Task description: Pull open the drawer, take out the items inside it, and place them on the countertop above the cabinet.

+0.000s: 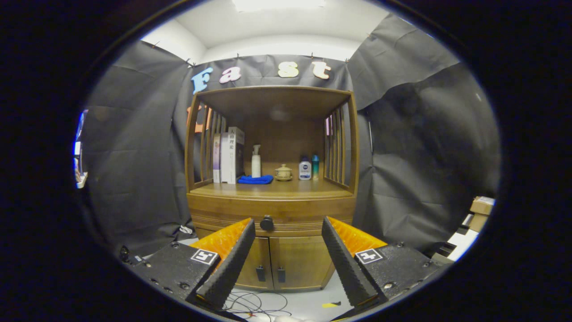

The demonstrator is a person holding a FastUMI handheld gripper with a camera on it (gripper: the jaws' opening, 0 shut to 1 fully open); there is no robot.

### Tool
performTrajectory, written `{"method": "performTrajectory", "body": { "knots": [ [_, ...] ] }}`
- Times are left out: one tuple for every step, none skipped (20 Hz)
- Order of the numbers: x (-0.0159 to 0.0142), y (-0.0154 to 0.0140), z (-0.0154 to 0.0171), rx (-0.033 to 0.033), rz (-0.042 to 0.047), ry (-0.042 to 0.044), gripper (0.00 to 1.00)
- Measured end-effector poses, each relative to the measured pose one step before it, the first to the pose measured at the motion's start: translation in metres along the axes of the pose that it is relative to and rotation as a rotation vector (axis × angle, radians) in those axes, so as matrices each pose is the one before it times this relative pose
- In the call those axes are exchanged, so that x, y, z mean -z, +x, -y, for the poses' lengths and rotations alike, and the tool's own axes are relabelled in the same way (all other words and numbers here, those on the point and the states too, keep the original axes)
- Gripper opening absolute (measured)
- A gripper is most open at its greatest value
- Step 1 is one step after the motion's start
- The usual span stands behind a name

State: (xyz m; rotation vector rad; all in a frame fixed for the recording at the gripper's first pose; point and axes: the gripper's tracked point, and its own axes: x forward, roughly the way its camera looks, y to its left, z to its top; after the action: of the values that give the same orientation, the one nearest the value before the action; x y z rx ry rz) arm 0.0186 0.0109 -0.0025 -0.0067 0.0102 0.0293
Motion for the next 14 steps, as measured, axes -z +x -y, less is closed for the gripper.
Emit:
{"method": "performTrajectory", "body": {
  "knots": [
    [-0.00181, 0.00632, -0.00304, -0.00755, 0.00337, -0.00467, 0.97],
    [0.00001, 0.0081, -0.00278, -0.00446, -0.00042, -0.00216, 0.97],
    [-0.00021, 0.01134, -0.00408, -0.00624, -0.00066, 0.00298, 0.97],
    [0.00176, 0.01282, -0.00439, -0.00659, -0.00358, 0.00717, 0.97],
    [0.00412, 0.01446, -0.00431, -0.00689, -0.01294, 0.00731, 0.97],
    [0.00446, 0.01267, -0.00328, -0.00826, -0.00611, 0.00374, 0.97],
    [0.00406, 0.01404, -0.00329, -0.00424, -0.01314, 0.00086, 0.97],
    [0.00464, 0.01394, -0.00422, -0.01388, -0.00617, -0.00168, 0.97],
    [0.00393, 0.01589, -0.00481, -0.01122, -0.00423, -0.00354, 0.97],
    [0.00543, 0.01358, -0.00042, -0.00045, -0.00868, -0.00268, 0.97],
    [0.00499, 0.01484, -0.00253, -0.00348, -0.00454, -0.00489, 0.97],
    [0.00572, 0.01429, -0.00174, 0.00213, -0.01083, -0.00899, 0.97],
    [0.00455, 0.01413, 0.0, 0.00604, -0.0049, -0.00892, 0.97],
    [0.00685, 0.01178, -0.00131, 0.00268, -0.0074, -0.00557, 0.97]
  ]
}}
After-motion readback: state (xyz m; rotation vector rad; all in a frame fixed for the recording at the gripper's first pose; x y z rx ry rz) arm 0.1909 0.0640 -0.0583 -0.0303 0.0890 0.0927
